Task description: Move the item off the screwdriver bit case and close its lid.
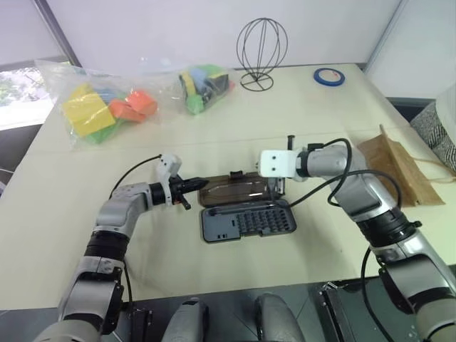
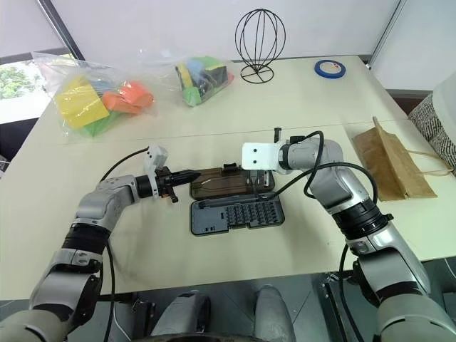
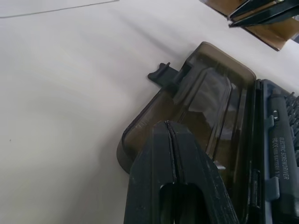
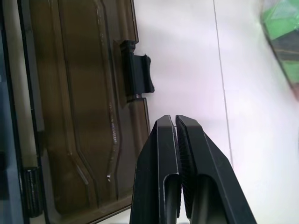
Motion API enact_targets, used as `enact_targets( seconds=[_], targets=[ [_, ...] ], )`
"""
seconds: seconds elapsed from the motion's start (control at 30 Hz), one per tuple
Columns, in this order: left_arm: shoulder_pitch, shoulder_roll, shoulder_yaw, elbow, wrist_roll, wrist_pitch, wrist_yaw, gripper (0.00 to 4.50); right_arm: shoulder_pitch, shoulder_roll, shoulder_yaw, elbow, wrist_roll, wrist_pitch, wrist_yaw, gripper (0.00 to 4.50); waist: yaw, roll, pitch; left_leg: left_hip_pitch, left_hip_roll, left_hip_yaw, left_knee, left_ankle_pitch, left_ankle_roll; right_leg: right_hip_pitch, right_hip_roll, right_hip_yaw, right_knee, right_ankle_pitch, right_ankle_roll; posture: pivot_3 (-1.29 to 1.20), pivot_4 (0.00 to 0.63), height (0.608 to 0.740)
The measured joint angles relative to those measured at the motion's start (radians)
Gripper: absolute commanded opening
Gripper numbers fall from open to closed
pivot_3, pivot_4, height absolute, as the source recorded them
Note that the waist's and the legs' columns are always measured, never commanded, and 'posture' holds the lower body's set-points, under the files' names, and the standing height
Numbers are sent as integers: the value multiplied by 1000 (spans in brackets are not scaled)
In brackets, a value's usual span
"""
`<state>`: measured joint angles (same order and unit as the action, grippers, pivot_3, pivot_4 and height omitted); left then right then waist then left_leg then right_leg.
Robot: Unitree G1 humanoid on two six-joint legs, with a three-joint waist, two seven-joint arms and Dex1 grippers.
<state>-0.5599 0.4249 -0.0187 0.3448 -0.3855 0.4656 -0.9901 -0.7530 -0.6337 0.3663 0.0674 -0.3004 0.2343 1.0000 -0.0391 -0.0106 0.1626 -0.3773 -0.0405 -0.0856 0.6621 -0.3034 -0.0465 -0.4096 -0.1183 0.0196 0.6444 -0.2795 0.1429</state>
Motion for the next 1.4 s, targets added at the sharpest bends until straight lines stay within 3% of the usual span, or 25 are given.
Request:
enact_targets(
  seconds=[0.23,0.5,0.6,0.73,1.4],
  targets=[
    [102,110,9,-293,-78,122,-54,0,-99,30,-36,238,92,111,64,99,-6,0,0,0,1,0,-1,0,0,-2,0,0,1,0,0,0,150,740],
    [221,201,-54,-434,-61,109,-127,0,-192,67,-35,468,124,95,95,99,-1,1,1,0,0,0,-1,0,0,-1,0,1,0,0,0,0,150,740],
    [243,196,-91,-435,-41,85,-127,0,-207,71,-34,501,125,70,106,894,-1,1,1,0,0,0,-1,0,0,-1,0,1,0,0,0,0,150,740],
    [243,179,-120,-433,-26,51,-125,0,-224,81,-25,524,117,41,110,2958,-3,1,1,0,0,0,-1,0,0,-1,0,1,0,0,0,0,150,740],
    [232,128,-165,-385,12,0,-118,0,-293,141,2,736,79,-69,142,2958,-5,2,1,2,0,0,-1,0,0,0,0,1,1,0,0,0,150,740]
  ],
)
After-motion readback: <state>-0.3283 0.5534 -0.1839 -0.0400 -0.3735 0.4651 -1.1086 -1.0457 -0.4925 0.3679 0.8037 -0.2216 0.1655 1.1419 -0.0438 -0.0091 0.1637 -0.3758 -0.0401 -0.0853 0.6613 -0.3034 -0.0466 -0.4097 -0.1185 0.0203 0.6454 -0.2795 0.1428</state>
